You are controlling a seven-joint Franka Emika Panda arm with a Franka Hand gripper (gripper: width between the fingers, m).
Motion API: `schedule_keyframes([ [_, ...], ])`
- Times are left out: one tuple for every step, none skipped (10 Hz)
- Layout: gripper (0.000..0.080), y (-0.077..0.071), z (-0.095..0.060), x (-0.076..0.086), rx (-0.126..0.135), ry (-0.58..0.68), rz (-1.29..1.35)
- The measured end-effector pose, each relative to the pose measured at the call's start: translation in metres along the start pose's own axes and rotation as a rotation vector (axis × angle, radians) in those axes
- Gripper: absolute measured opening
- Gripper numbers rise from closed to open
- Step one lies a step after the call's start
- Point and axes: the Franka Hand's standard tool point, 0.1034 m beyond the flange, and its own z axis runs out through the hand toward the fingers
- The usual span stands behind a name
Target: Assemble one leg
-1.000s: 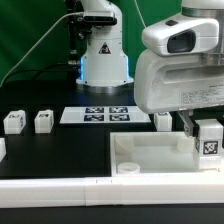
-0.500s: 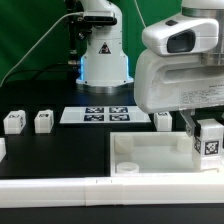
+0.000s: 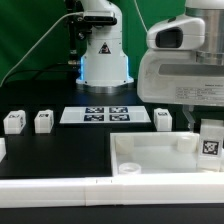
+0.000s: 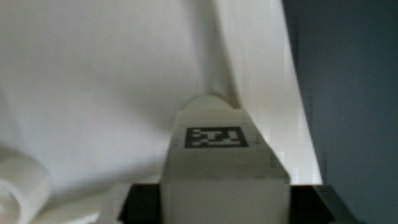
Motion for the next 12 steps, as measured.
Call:
schedule_keyframes([
  [0.0294, -0.0003, 0.0, -0.0002, 0.003, -0.002, 0.073],
  [0.0294, -0.0006, 0.0, -0.0004, 0.006, -0.005, 0.21],
  [0.0294, -0.0009, 0.0, -0.0006, 0.009, -0.008, 0.337],
  [0.0294, -0.0014, 0.0005, -0.0003, 0.013, -0.006, 0.455],
  [0.0294, -0.0028, 0.0005, -0.0012, 0.013, -0.007, 0.575],
  [0.0294, -0.0042, 0.0006, -0.0023, 0.014, -0.01, 0.707],
  [0.0294, -0.0045, 0.0006, -0.0024, 0.015, -0.012, 0.826],
  [0.0294, -0.0046, 0.0006, -0.0023, 0.017, -0.015, 0.896],
  [0.0294, -0.004, 0.0004, -0.0015, 0.02, -0.02, 0.991],
  [0.0294, -0.0045, 0.0003, -0.0014, 0.024, -0.026, 1.075],
  [0.0294, -0.0042, 0.0002, -0.0009, 0.024, -0.027, 1.153],
  [0.0303, -0.0043, 0.0003, -0.001, 0.024, -0.026, 1.151],
])
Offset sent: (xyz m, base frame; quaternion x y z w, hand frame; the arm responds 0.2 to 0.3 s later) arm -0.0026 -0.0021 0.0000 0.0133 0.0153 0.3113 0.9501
